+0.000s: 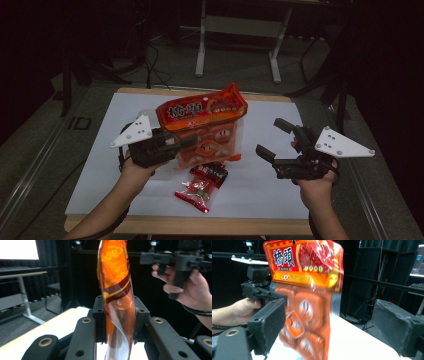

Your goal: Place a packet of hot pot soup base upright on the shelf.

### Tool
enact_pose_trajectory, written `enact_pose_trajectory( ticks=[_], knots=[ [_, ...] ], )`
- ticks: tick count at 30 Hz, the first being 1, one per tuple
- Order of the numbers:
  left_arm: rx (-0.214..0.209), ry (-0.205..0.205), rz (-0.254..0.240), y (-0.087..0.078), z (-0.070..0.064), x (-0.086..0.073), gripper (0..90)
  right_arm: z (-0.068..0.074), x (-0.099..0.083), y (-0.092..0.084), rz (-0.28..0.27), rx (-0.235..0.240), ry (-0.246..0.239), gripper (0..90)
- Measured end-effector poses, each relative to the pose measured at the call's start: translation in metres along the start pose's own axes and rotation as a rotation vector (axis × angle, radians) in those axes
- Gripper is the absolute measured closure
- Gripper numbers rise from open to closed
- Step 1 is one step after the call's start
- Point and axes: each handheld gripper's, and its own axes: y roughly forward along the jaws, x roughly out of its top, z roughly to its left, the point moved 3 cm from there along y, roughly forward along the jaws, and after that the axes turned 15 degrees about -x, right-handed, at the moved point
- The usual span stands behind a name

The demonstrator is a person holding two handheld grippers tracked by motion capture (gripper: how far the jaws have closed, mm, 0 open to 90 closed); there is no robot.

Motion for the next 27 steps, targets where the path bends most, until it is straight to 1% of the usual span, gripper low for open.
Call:
enact_pose_trajectory(
  ticks=[1,4,6,8,11,13,15,17,19,21,24,26,27],
  knots=[
    [0.015,0.003,-0.004,-0.003,0.002,0.001,71.5,-0.001,-0.001,0.0,0.004,0.003,0.005,11.5],
    [0.081,0.022,-0.025,-0.012,0.007,0.002,71.5,-0.003,-0.005,-0.002,0.016,-0.009,0.007,11.6],
    [0.104,0.024,-0.045,-0.018,0.011,0.002,71.5,-0.003,-0.009,-0.001,0.033,-0.004,0.0,11.5],
    [0.14,0.03,-0.056,-0.024,0.015,0.002,71.5,-0.003,-0.012,0.0,0.045,-0.009,-0.008,11.5],
    [0.185,0.029,-0.072,-0.032,0.022,0.001,71.5,-0.002,-0.016,0.001,0.057,-0.016,-0.017,11.6],
    [0.229,0.027,-0.093,-0.037,0.027,0.001,71.5,-0.002,-0.018,0.001,0.064,-0.015,-0.017,11.6],
    [0.266,0.032,-0.103,-0.043,0.034,0.0,71.5,-0.002,-0.021,0.002,0.072,-0.023,-0.023,11.7],
    [0.297,0.031,-0.121,-0.05,0.041,-0.002,71.5,-0.002,-0.023,0.002,0.08,-0.019,-0.024,11.8],
    [0.317,0.037,-0.129,-0.056,0.047,-0.005,71.5,-0.003,-0.025,0.002,0.086,-0.02,-0.024,11.8],
    [0.353,0.058,-0.13,-0.061,0.052,-0.008,71.5,-0.004,-0.027,0.002,0.094,-0.017,-0.02,12.0],
    [0.388,0.053,-0.13,-0.068,0.058,-0.014,71.5,-0.005,-0.029,0.001,0.104,-0.018,-0.021,13.2],
    [0.388,0.053,-0.13,-0.068,0.058,-0.014,71.5,-0.005,-0.031,0.001,0.108,-0.019,-0.02,13.2],
    [0.414,0.05,-0.137,-0.076,0.064,-0.023,71.5,-0.006,-0.033,0.002,0.11,-0.015,-0.015,13.2]
  ],
)
